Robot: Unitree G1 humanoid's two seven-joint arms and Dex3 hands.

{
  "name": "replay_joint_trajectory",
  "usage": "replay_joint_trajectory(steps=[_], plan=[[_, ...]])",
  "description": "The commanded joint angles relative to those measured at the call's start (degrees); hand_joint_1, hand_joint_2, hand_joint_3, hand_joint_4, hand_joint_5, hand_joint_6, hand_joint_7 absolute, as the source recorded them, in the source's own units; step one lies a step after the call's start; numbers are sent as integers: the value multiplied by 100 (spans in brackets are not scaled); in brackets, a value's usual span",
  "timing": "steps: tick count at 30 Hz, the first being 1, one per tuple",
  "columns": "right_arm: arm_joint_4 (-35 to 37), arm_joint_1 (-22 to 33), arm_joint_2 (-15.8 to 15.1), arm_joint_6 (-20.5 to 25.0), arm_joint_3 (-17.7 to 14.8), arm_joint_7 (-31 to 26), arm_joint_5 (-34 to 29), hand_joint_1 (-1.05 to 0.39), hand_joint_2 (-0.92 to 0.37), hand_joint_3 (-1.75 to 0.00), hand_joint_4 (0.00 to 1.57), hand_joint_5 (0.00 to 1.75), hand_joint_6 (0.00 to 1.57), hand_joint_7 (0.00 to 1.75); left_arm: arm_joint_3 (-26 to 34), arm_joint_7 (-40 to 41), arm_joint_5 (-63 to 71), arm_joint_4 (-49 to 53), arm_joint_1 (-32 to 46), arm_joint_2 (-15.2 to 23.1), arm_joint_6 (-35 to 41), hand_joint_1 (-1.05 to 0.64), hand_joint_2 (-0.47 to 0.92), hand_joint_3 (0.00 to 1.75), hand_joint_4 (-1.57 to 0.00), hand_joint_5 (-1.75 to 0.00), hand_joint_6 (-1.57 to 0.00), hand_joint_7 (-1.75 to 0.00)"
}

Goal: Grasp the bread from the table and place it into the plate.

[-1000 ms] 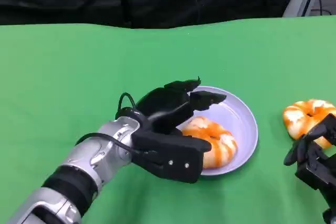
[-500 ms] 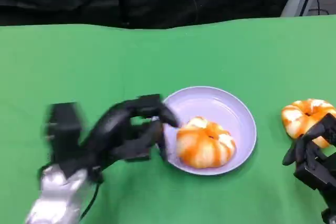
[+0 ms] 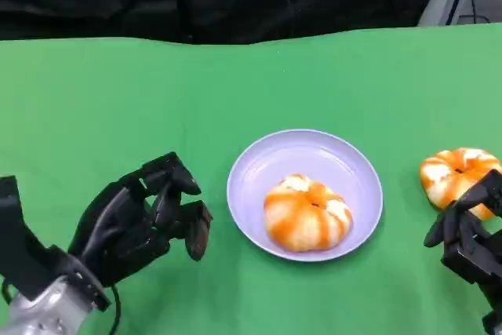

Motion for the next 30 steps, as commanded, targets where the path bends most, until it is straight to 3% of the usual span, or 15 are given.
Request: replay_joint_trajectory(steps=[1,10,15,17,28,30], plan=[[-94,48,-49,5,-54,-49,19,-9,-44,-135,90,175,79,159,618,-995,-626,704,57,410,826,-14,50,115,-82,-175,-86,-163],[-99,49,-48,8,-53,-52,18,-9,-45,-134,90,175,80,158,837,-1200,-431,805,-26,340,978,-14,48,119,-81,-175,-86,-163],[-31,50,-77,-78,-79,103,77,-9,-46,-133,89,175,79,155,960,-1809,-256,2106,-355,553,1025,-19,57,84,-78,-175,-94,-141],[-48,49,-57,-48,-82,68,64,-10,-45,-132,89,175,80,155,993,-1976,-182,2287,-446,562,937,-19,60,78,-77,-175,-93,-143],[-85,67,-54,-15,-58,46,36,-11,-45,-132,90,175,82,154,1167,-2206,5,2552,-584,530,938,-19,66,74,-76,-175,-90,-148],[-98,72,-57,3,-55,30,26,-11,-45,-132,90,175,82,154,1181,-2215,32,2559,-597,531,984,-20,65,72,-77,-175,-92,-142]])
